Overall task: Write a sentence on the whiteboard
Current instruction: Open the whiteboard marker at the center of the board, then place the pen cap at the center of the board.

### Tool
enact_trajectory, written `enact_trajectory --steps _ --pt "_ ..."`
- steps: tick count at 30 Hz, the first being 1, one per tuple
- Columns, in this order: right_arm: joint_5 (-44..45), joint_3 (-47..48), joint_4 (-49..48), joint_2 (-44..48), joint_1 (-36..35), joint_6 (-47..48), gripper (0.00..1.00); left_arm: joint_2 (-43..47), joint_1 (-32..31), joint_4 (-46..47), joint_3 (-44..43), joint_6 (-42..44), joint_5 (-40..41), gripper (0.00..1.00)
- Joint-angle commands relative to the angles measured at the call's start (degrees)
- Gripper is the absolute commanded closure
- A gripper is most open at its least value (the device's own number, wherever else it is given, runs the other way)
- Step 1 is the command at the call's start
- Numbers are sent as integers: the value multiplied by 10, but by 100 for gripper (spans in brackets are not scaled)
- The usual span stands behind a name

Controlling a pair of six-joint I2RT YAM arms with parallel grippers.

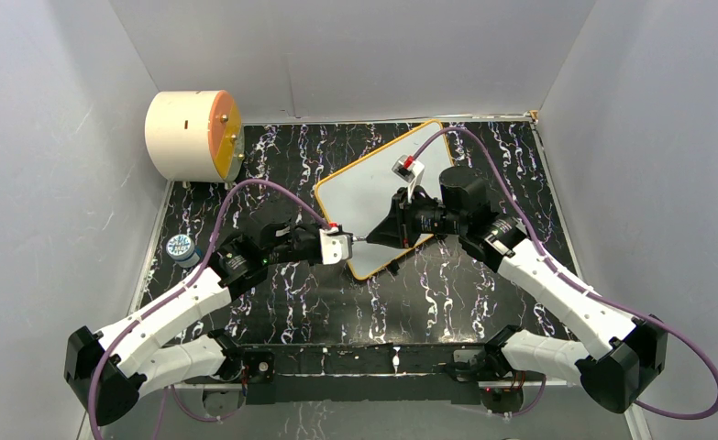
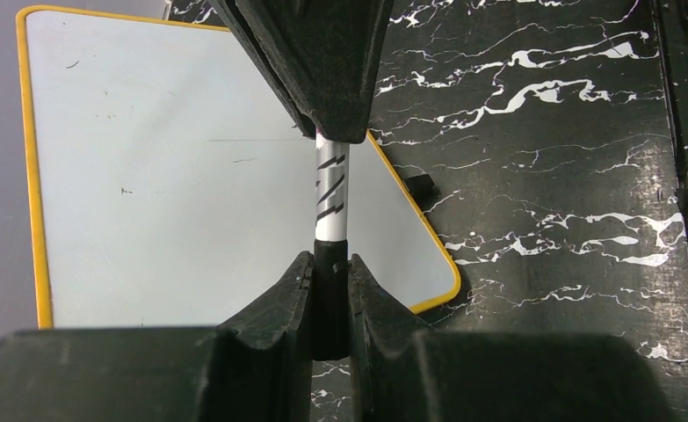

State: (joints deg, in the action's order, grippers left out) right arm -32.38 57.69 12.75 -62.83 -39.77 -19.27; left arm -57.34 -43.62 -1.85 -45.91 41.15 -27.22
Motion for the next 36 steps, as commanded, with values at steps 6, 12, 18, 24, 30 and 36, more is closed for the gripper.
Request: enact_trajectory --steps 6,12,18,24,30,36 --pt "-30 32 39 15 -3 36 100 6 1 5 -23 3 33 100" --pt "-51 30 45 38 -1 50 100 16 4 14 -9 12 63 100" --pt "-47 25 63 68 8 57 100 25 20 16 -7 7 62 100" --pt "-1 23 70 105 17 61 100 48 39 16 2 1 60 100" --pt "39 23 59 129 20 69 100 79 64 16 13 -2 63 100" --pt "86 -4 20 158 20 79 100 101 129 77 17 -84 99 100"
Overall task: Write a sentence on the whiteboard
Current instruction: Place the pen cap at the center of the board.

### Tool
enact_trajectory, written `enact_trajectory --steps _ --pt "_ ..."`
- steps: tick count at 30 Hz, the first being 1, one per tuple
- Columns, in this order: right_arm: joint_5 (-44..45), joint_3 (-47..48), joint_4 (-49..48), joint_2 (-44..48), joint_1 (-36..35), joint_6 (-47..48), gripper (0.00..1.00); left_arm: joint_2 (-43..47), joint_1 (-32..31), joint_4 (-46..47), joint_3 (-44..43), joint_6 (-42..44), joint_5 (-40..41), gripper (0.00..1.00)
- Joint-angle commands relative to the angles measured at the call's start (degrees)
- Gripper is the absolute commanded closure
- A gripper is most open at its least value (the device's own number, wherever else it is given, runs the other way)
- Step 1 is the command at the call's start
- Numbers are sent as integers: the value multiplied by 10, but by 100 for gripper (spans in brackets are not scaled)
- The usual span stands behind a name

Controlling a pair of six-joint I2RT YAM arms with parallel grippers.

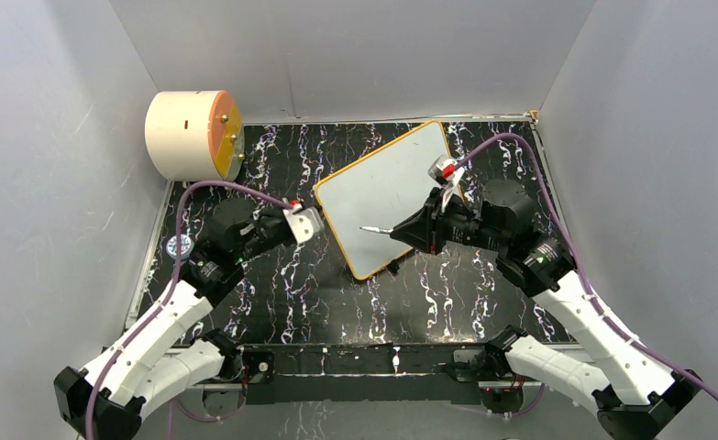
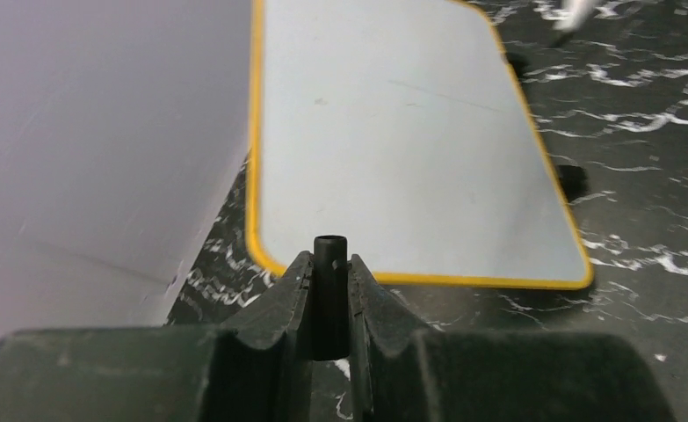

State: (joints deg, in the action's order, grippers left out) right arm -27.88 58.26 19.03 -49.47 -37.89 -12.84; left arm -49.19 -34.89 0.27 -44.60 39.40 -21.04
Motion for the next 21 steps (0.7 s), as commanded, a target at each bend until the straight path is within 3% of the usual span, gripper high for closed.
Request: enact_trajectory --steps 1,6,12,16,21 --pt "52 -15 -50 31 1 19 100 20 53 69 5 -85 53 100" --pt "97 -56 -87 61 1 40 100 -13 84 84 -15 -177 124 100" --pt "151 -89 -104 86 0 59 100 -87 88 26 -69 -279 259 100" --pt "174 -115 -118 104 1 74 100 -124 106 1 -79 -352 306 100" --pt "189 -132 -126 112 1 88 100 -187 130 -75 -98 -435 297 100"
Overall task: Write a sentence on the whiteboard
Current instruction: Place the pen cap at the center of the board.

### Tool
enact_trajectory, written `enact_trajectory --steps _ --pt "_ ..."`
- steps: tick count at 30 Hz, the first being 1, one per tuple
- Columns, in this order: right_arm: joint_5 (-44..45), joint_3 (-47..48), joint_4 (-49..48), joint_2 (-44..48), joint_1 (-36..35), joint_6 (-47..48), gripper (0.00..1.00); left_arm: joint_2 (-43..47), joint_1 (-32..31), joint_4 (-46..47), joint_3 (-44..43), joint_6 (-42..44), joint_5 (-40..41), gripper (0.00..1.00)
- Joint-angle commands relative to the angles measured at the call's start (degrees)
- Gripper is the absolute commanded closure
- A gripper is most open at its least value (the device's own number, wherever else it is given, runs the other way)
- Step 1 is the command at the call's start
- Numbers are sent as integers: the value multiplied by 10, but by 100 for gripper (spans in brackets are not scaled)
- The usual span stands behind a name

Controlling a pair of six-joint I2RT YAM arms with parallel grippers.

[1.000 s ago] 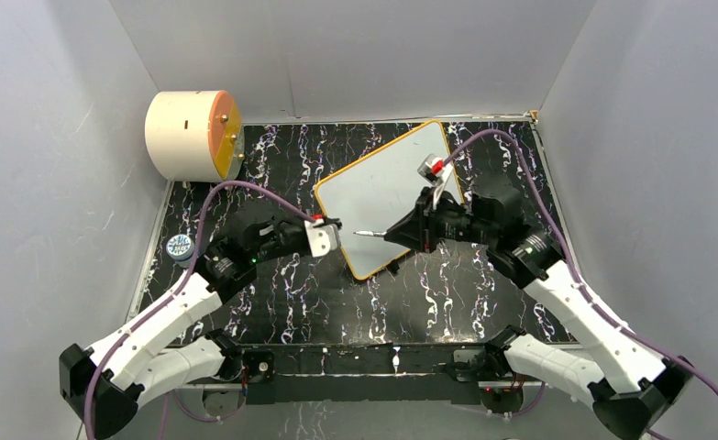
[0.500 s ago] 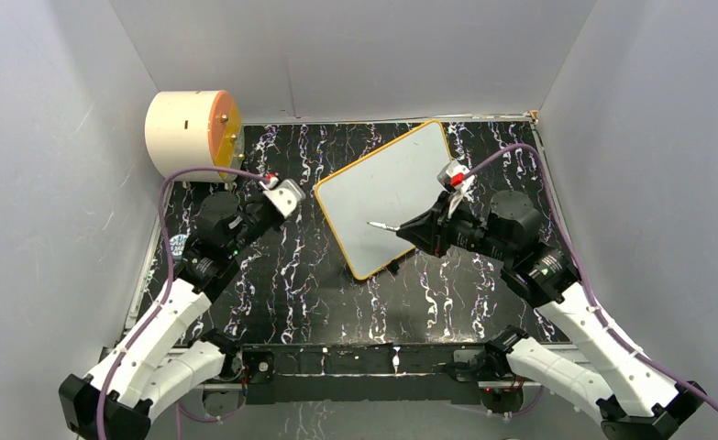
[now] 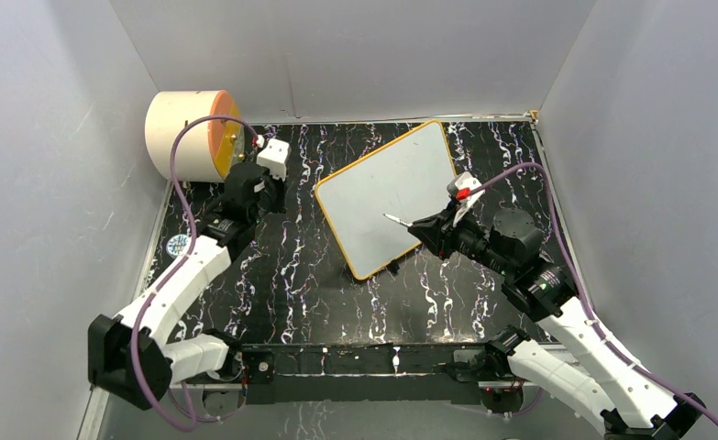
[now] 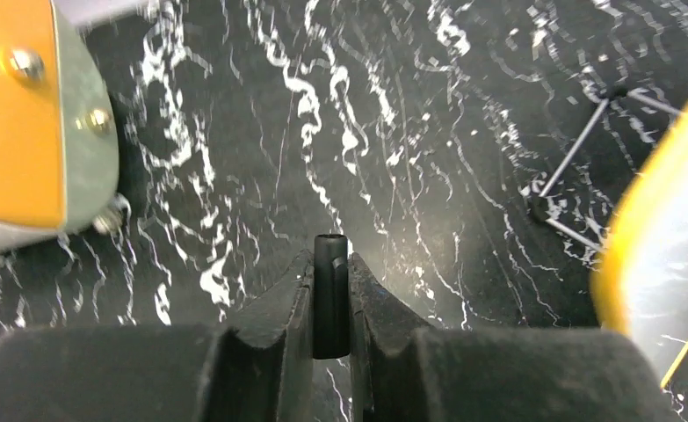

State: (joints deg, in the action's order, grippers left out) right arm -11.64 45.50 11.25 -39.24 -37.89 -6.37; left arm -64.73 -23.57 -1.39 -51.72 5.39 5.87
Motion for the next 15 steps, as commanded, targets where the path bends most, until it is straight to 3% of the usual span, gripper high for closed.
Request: enact_trajectory --steps 1,15 --pt "28 -5 -49 9 1 26 100 -40 19 -62 -23 -110 23 100" --pt "43 -18 -44 16 1 49 100 -196 55 -98 -13 -180 -55 99"
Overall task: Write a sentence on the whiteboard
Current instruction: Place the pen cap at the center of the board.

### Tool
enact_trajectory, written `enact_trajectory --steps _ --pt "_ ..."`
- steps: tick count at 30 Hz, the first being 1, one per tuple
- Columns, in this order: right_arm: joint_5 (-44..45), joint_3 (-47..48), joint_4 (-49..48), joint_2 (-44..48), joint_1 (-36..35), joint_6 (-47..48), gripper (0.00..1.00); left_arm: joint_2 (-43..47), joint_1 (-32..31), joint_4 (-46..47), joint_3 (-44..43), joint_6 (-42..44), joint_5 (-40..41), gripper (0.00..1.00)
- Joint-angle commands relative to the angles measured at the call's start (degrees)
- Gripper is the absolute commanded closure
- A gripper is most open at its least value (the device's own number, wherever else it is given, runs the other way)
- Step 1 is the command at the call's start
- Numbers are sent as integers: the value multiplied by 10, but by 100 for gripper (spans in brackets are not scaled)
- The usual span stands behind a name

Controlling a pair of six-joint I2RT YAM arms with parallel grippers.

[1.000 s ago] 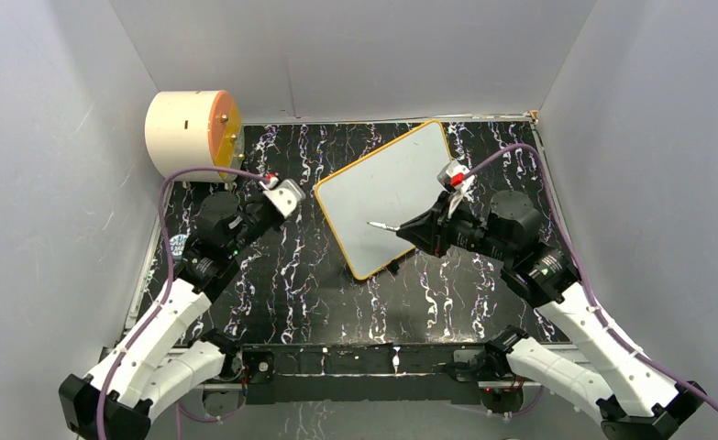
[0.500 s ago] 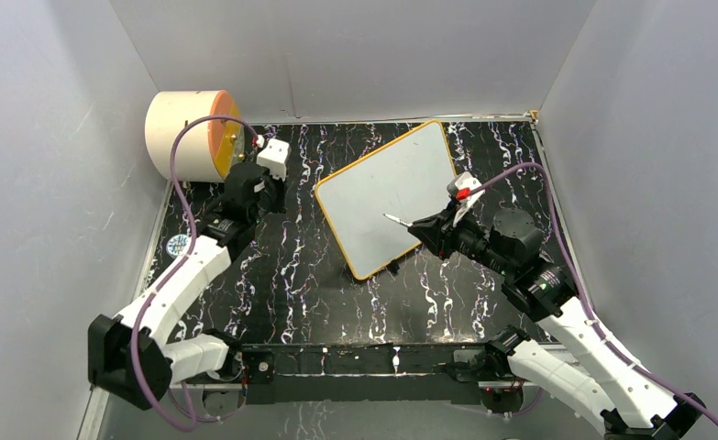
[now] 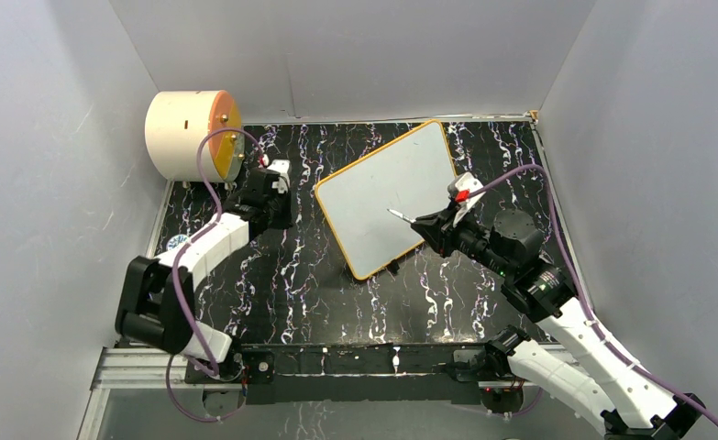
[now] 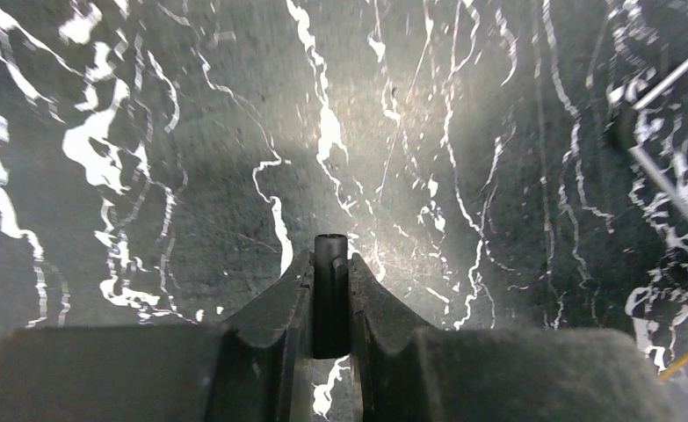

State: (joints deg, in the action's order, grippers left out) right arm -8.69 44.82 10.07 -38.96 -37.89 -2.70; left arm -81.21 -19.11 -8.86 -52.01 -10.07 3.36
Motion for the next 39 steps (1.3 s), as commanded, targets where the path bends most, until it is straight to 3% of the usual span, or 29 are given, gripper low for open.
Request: enact_trajectory --steps 1,10,22,39 --pt "14 -13 -31 15 1 13 100 -47 14 -24 -13 -28 -33 99" --pt "30 -18 -22 23 1 26 100 -144 27 -56 -60 -29 -68 93" --pt "24 -31 -40 15 1 20 100 -190 28 -78 -78 -23 -63 78" --pt "5 -11 -25 -2 1 26 100 -85 47 -76 -80 -25 -20 49"
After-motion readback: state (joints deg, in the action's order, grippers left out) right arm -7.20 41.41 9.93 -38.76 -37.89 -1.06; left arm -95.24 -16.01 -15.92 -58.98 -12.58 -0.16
